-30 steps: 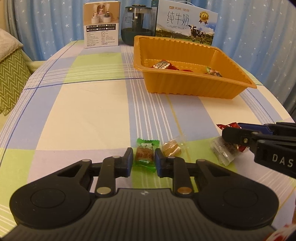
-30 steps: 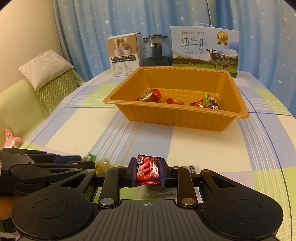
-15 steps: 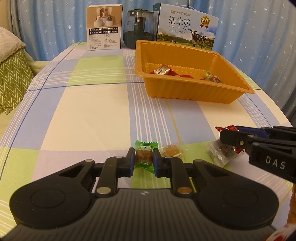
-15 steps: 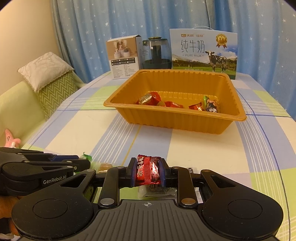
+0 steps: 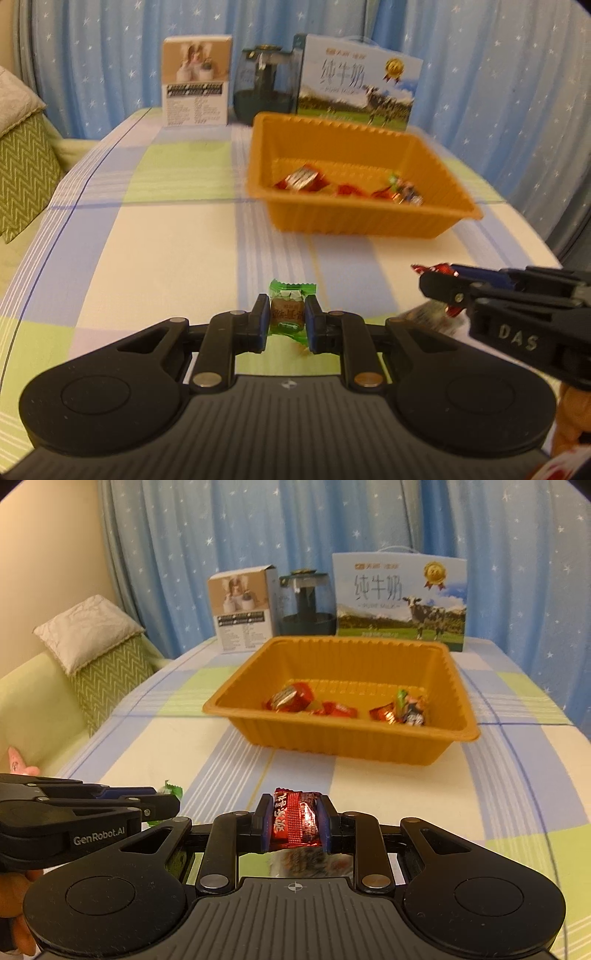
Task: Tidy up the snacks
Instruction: 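Carry the green candy and red candy over the orange tray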
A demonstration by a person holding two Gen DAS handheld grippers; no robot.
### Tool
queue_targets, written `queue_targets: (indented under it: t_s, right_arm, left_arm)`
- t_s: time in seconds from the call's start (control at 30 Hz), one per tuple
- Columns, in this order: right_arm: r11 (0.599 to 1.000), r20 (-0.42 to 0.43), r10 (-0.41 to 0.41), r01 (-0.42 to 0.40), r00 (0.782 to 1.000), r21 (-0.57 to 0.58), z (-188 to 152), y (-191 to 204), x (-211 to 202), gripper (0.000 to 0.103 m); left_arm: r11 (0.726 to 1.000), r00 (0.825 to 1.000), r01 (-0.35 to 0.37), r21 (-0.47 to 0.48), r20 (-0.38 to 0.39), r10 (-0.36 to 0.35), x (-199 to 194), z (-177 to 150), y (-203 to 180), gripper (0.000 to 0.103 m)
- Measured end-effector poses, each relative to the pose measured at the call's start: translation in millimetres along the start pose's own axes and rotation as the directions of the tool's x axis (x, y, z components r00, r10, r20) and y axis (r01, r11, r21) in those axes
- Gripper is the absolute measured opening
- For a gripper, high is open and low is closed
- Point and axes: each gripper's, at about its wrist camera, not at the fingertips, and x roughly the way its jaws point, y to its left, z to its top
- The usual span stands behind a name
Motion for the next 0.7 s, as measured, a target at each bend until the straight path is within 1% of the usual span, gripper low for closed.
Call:
queue_targets:
  t_s: [0.07, 0.2, 0.5, 0.7]
  right_arm:
    - [1.000, 0.011, -0.012, 0.012, 1.000, 0.009, 4.4, -4.7, -4.8, 0.025]
    - [0.999, 0.029, -0.033, 0.032, 0.999, 0.028, 11.6, -14.0, -16.4, 0.025]
    - [0.996, 0.080, -0.071, 0.067, 0.994, 0.055, 33.3, -35.3, -36.8, 0.025]
    - [0.993, 0.088, -0.094, 0.088, 0.992, 0.078, 43.7, -50.7, -40.2, 0.025]
  left_arm:
    - [1.000, 1.000, 0.011, 0.007, 0.015, -0.011, -3.3, 6.6, -8.1, 0.018]
    - [0.998, 0.998, 0.064, -0.007, 0.026, -0.064, -6.8, 16.5, -22.5, 0.018]
    - [0.993, 0.993, 0.105, 0.055, 0.045, -0.107, -6.6, 31.5, -56.7, 0.018]
    - [0.989, 0.992, 0.118, 0.084, 0.039, -0.122, 0.2, 37.7, -64.8, 0.018]
